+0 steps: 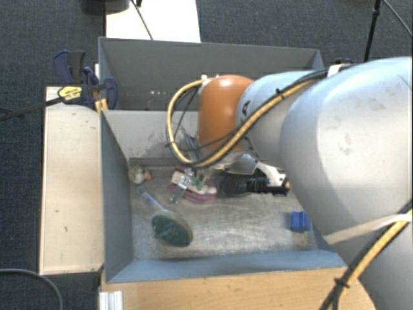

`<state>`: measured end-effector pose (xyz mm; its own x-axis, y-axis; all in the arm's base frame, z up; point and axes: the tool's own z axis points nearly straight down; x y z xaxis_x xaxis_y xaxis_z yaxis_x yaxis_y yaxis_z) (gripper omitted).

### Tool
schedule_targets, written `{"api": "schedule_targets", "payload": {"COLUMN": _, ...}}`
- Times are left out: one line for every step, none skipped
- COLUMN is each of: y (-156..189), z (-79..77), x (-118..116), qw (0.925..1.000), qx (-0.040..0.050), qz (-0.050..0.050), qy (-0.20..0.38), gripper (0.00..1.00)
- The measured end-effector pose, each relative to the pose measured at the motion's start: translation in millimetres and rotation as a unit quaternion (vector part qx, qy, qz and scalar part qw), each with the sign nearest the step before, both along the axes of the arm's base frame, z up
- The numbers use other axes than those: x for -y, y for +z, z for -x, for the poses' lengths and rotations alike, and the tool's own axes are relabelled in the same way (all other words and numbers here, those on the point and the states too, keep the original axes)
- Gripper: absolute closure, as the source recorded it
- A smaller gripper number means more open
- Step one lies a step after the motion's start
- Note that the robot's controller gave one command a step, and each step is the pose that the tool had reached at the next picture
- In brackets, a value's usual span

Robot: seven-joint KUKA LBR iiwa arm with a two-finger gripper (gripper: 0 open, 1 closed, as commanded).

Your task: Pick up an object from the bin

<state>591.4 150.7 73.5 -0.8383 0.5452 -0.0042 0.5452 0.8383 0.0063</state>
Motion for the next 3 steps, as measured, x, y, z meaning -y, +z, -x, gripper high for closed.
{"api": "schedule_targets", "payload": {"y": 1, "z": -0.8, "x": 0, "qw": 1.0000, "qx": -0.0020, "qz": 0.001, "qy": 0.002, "gripper": 0.00}}
{"api": "schedule_targets", "payload": {"y": 3, "z": -2.6, "x": 1, "qw": 1.0000, "qx": 0.0007, "qz": 0.001, "qy": 0.002, "gripper": 1.00}}
{"api": "schedule_targets", "payload": {"y": 21, "z": -3.2, "x": 0, "qw": 1.0000, "qx": -0.0018, "qz": 0.001, "qy": 0.003, "gripper": 1.00}}
